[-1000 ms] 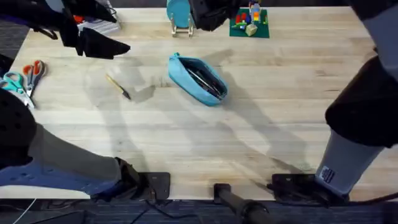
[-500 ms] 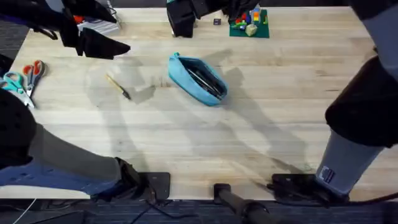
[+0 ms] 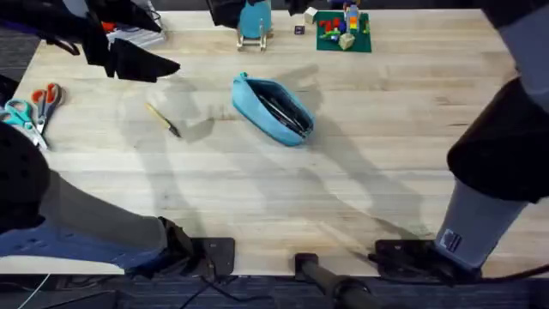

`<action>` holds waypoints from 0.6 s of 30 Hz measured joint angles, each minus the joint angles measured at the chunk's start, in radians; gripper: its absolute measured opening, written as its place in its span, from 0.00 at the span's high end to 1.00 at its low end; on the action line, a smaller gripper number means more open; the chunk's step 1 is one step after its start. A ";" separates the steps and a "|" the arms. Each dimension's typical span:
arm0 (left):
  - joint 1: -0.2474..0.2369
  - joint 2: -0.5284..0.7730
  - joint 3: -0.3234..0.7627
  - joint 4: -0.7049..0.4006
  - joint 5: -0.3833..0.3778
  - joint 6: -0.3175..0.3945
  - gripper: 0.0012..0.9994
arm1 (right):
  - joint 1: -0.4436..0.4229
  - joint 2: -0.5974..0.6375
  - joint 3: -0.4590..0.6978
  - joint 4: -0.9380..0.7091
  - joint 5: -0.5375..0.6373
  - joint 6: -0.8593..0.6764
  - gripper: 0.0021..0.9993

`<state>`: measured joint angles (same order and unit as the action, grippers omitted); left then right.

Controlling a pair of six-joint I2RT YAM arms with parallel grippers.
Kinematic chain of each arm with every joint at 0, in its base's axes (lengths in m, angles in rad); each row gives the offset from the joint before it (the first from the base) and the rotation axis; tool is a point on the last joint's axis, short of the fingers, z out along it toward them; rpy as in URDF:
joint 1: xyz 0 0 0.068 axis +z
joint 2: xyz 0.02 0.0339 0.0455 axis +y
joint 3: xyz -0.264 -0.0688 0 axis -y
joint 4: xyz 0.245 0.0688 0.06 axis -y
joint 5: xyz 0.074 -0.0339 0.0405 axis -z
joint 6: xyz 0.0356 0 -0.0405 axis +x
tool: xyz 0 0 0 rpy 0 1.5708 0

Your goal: Unzip the bag, pick up the pens from the table one at a time and place them inside, then zip the bag closed.

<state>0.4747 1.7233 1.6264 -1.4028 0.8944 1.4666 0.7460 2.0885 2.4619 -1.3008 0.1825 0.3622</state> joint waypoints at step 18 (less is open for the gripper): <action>0.000 0.000 0.000 0.000 0.000 0.000 0.01 | 0.000 0.118 0.000 0.117 -0.003 0.022 0.01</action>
<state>0.4747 1.7233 1.6264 -1.4025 0.8944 1.4666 0.7460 2.2063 2.4615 -1.1841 0.1794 0.3846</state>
